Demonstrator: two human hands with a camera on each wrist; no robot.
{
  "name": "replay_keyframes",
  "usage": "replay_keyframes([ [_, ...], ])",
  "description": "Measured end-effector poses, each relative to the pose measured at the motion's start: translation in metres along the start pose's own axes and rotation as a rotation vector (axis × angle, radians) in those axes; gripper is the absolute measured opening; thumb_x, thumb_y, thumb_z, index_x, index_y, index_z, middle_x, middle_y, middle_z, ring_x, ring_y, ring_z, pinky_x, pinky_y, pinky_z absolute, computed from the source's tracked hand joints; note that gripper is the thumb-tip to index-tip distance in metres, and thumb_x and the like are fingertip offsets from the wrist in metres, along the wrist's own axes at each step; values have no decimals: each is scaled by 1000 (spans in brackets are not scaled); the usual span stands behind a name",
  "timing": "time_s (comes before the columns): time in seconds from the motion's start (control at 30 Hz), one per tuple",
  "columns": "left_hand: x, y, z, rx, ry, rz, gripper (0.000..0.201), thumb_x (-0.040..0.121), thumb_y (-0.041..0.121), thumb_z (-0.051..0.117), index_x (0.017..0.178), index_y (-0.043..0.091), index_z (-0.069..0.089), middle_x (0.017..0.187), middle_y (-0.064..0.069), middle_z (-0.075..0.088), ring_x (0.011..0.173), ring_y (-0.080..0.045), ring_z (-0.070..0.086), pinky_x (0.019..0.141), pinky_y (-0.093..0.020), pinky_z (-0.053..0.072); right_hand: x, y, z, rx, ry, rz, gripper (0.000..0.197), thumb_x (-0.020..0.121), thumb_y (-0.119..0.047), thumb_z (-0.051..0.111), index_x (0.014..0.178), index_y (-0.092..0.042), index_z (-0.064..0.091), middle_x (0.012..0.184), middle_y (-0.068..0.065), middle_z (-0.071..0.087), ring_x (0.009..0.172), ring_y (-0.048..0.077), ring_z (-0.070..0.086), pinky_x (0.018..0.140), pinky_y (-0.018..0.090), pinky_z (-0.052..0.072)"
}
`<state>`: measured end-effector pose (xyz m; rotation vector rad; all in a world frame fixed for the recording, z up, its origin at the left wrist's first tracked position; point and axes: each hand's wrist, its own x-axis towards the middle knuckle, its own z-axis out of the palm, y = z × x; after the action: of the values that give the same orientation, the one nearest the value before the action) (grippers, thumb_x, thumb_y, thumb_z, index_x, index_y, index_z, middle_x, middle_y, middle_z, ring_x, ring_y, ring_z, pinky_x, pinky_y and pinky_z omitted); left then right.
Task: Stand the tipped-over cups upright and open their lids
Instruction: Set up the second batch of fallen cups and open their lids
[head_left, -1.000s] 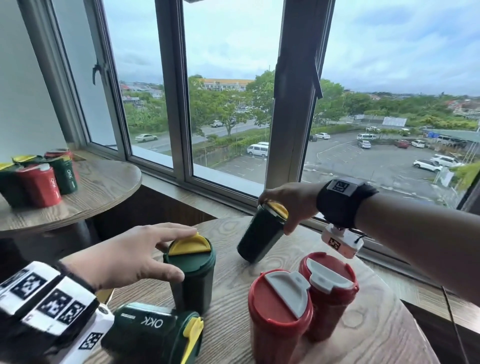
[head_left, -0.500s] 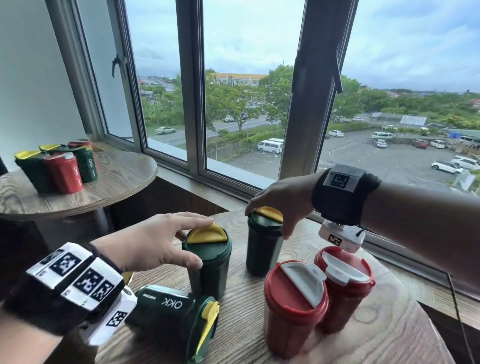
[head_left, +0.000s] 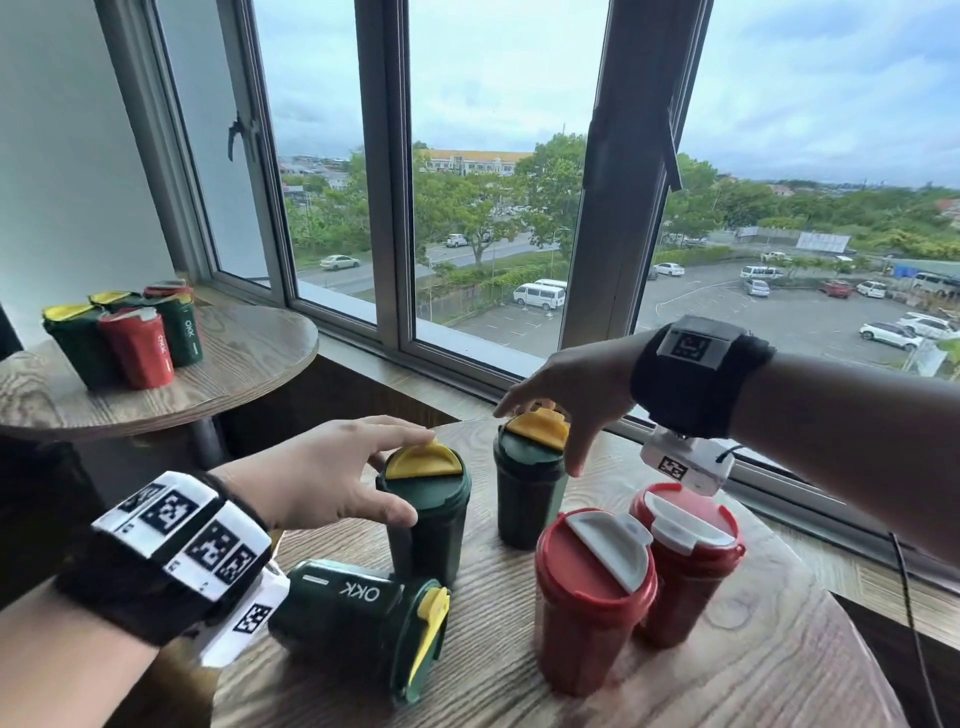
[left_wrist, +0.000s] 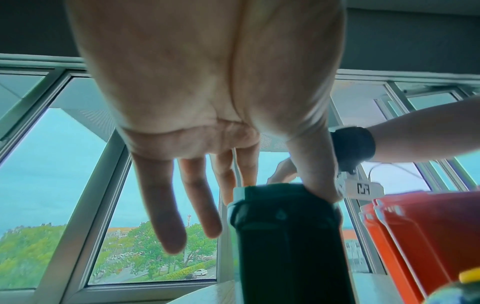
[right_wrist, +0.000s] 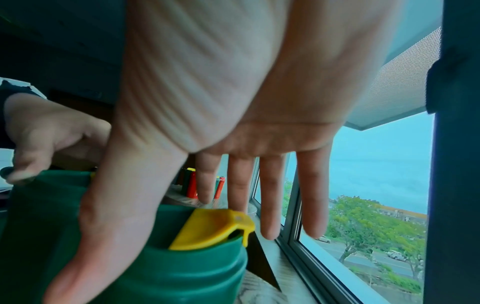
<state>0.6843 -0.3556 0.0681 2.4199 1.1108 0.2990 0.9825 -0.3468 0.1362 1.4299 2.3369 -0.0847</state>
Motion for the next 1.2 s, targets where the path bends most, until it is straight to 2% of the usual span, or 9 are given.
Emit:
replay_keyframes([
  [0.2, -18, -1, 3, 4, 144, 45, 85, 70, 61, 81, 143, 49, 40, 133, 28, 46, 110, 5, 59, 83, -21, 50, -37, -5, -15, 168, 160, 73, 77, 69, -55, 85, 138, -45, 54, 127, -18, 66, 110, 9, 64, 101, 42, 52],
  [0.33, -40, -2, 7, 26, 307, 52, 46, 76, 58, 76, 115, 42, 57, 109, 20, 60, 97, 1, 62, 77, -21, 52, -71, -28, -15, 393, 247, 46, 56, 82, -42, 80, 134, -42, 60, 118, -21, 68, 108, 3, 67, 103, 40, 51],
  [0.43, -51, -11, 14, 94, 236, 46, 38, 74, 67, 67, 96, 35, 68, 97, 17, 67, 93, 1, 62, 80, -25, 51, -94, -56, -2, 403, 216, 47, 55, 81, -51, 78, 133, -44, 61, 119, -20, 69, 108, 0, 66, 102, 40, 53],
  [0.57, -55, -26, 28, 277, -37, 7, 83, 68, 89, 53, 125, 30, 65, 124, 14, 64, 116, -6, 58, 98, -29, 46, -111, -93, 23, 342, 211, 130, 71, 69, -76, 67, 133, -47, 59, 132, -18, 64, 120, 5, 59, 106, 45, 48],
  [0.67, -54, -34, 36, 250, -126, 0, 109, 53, 99, 45, 135, 28, 60, 137, 11, 60, 126, -8, 54, 106, -29, 42, -112, -114, 46, 361, 247, 209, 77, 61, -79, 63, 131, -48, 58, 133, -18, 61, 122, 7, 56, 107, 43, 47],
  [0.8, -58, -36, 41, 217, -175, 78, 107, 54, 97, 45, 136, 30, 60, 137, 14, 62, 128, -8, 54, 108, -30, 41, -110, -136, 66, 335, 284, 303, 78, 63, -76, 62, 133, -41, 59, 130, -20, 58, 115, 8, 56, 100, 41, 51],
  [0.9, -62, -38, 49, 221, -144, 126, 106, 59, 102, 31, 136, 35, 59, 137, 12, 63, 129, -11, 55, 111, -38, 41, -113, -145, 70, 342, 319, 359, 77, 66, -68, 65, 136, -36, 59, 134, -17, 57, 118, 9, 55, 101, 38, 51],
  [1.03, -66, -33, 55, 213, -182, 124, 100, 68, 96, 25, 146, 38, 45, 148, 10, 53, 135, -14, 47, 114, -36, 35, -122, -144, 80, 365, 350, 433, 69, 72, -58, 73, 135, -35, 57, 129, -13, 61, 111, 12, 59, 97, 40, 53],
  [1.2, -76, -25, 56, 257, -181, 158, 95, 69, 70, 74, 150, 34, 40, 139, 12, 54, 127, -12, 51, 108, -30, 39, -122, -143, 92, 417, 418, 450, 68, 74, -54, 79, 135, -32, 59, 128, -10, 66, 112, 14, 62, 99, 42, 53],
])
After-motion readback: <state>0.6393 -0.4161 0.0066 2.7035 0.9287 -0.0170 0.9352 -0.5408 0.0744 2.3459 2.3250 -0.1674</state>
